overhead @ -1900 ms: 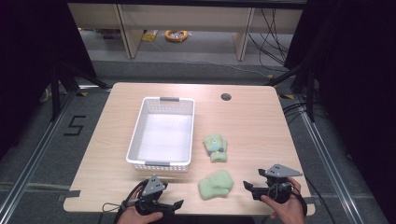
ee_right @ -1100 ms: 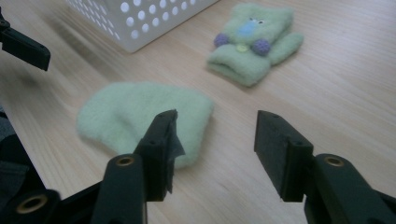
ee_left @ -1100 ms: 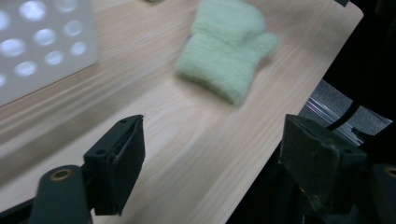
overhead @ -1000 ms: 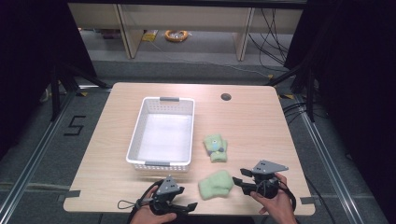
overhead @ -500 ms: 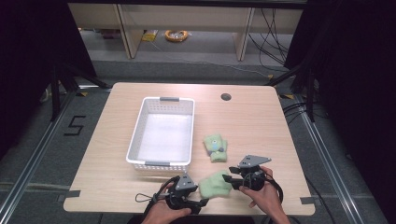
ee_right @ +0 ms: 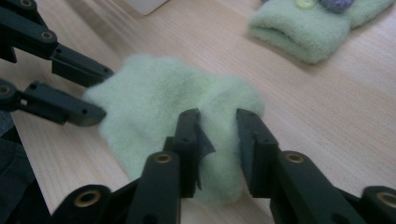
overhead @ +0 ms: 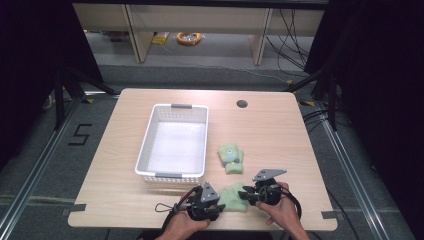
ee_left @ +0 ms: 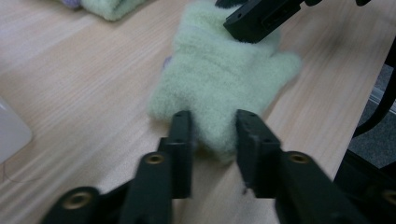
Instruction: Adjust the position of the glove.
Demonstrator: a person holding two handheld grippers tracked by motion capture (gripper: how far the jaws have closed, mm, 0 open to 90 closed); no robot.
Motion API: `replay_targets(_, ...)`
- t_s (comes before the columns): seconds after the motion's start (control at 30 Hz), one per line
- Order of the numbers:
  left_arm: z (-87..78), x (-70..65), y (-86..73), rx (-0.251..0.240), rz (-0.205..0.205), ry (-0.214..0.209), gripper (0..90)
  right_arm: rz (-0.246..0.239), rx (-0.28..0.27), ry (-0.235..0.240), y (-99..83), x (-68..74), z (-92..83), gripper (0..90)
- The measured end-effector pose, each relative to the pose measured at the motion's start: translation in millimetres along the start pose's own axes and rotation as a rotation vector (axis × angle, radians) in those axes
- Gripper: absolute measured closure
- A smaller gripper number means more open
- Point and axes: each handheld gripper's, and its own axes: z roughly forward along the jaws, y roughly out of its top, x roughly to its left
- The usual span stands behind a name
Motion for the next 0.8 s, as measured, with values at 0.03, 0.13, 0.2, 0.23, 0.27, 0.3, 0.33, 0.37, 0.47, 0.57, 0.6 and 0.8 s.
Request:
replay_targets(0.03,-0.8,0.5,0.6,0.002,0.023,0.008,73.8,0.000,0.000,0.000,0.0,0.0,0.0,73.3)
replay_targets(0.13,-3.8,1.7,1.7,-0.001,0.035,-0.006,80.1,0.005,-0.003,0.001,-0.7,0.2,-6.0,80.7)
replay_targets(0.2,-5.3,2.0,2.5,-0.004,0.033,-0.018,80.8,0.016,-0.011,0.007,-1.3,1.1,-8.9,83.0)
replay_targets(0.23,-6.9,1.8,2.8,-0.005,0.021,-0.035,80.8,0.009,-0.028,0.009,-2.2,1.1,-11.8,83.5)
replay_targets(0.27,-8.9,1.8,3.8,-0.016,0.028,-0.031,80.9,0.027,-0.039,0.016,-3.1,2.8,-15.3,83.7)
replay_targets(0.3,-10.7,1.5,4.7,-0.023,0.022,-0.038,81.0,0.044,-0.043,0.024,-4.4,5.2,-19.8,83.8)
replay_targets(0.33,-12.8,1.6,5.9,-0.017,0.026,-0.047,81.0,0.044,-0.066,0.036,-8.7,9.2,-26.9,84.0)
replay_targets(0.37,-15.2,3.6,7.5,-0.028,0.040,-0.046,81.0,0.055,-0.077,0.019,-11.1,12.3,-30.9,84.0)
replay_targets(0.47,-15.5,5.0,7.8,-0.039,0.019,-0.055,81.0,0.104,-0.087,0.047,-14.9,17.2,-34.9,84.0)
replay_targets(0.57,-12.8,10.6,7.0,-0.029,0.007,-0.050,81.0,0.075,-0.121,0.020,-17.1,14.5,-32.0,84.0)
replay_targets(0.6,-12.8,10.6,7.0,-0.029,0.007,-0.050,81.0,0.075,-0.121,0.020,-17.1,14.5,-32.0,84.0)
replay_targets(0.8,-9.7,19.7,4.2,0.005,0.013,-0.030,80.8,0.077,-0.080,0.024,-9.7,8.2,-16.7,83.9)
